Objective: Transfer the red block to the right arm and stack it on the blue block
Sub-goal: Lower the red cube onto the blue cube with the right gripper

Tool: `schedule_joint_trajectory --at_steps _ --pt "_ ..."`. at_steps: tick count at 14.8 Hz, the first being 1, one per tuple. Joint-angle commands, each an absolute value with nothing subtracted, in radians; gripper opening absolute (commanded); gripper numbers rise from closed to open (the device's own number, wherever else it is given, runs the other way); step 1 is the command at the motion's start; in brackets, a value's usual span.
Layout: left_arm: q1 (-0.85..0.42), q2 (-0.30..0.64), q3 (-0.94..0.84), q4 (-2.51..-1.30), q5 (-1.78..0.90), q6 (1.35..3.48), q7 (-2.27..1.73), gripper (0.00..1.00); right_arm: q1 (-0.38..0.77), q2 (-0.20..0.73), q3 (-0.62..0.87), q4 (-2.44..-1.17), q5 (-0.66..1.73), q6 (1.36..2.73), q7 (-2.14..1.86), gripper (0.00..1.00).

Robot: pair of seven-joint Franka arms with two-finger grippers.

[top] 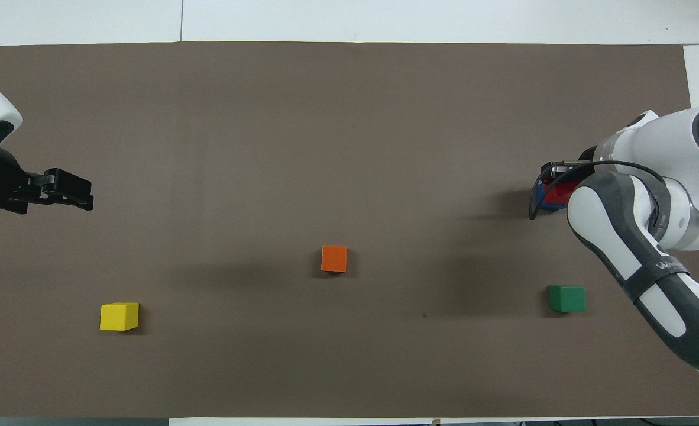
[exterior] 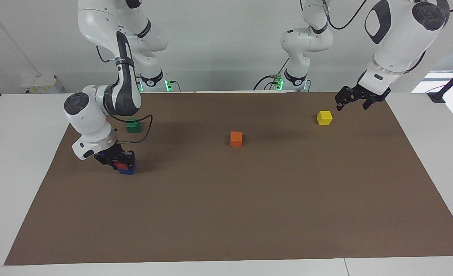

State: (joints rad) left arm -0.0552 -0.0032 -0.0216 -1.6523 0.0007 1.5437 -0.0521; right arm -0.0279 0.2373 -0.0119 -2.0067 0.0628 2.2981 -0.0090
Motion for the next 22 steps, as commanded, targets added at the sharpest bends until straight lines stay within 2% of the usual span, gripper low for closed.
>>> schedule_joint_trajectory --at_steps 1,19,20,21,22 --pt "-0.049 -0.02 -0.025 -1.663 0.014 1.543 -0.052 1.0 -0.028 0.221 -0.011 -2.025 0.081 2.29 -0.002 0.0" --pt "-0.049 -0.02 -0.025 -1.663 0.014 1.543 -0.052 1.0 -0.038 0.222 -0.011 -2.023 0.081 2.301 -0.008 0.0" --pt "-0.049 -0.02 -0.025 -1.661 0.014 1.543 -0.052 1.0 -0.038 0.222 -0.012 -2.023 0.081 2.301 -0.008 0.06" --pt "-0.049 -0.02 -0.025 -1.661 0.014 1.545 -0.052 1.0 -0.038 0.224 -0.011 -2.022 0.08 2.299 -0.009 0.26" --pt "-0.049 -0.02 -0.025 -1.663 0.014 1.543 -0.052 1.0 -0.038 0.224 -0.011 -2.02 0.081 2.299 -0.009 0.56"
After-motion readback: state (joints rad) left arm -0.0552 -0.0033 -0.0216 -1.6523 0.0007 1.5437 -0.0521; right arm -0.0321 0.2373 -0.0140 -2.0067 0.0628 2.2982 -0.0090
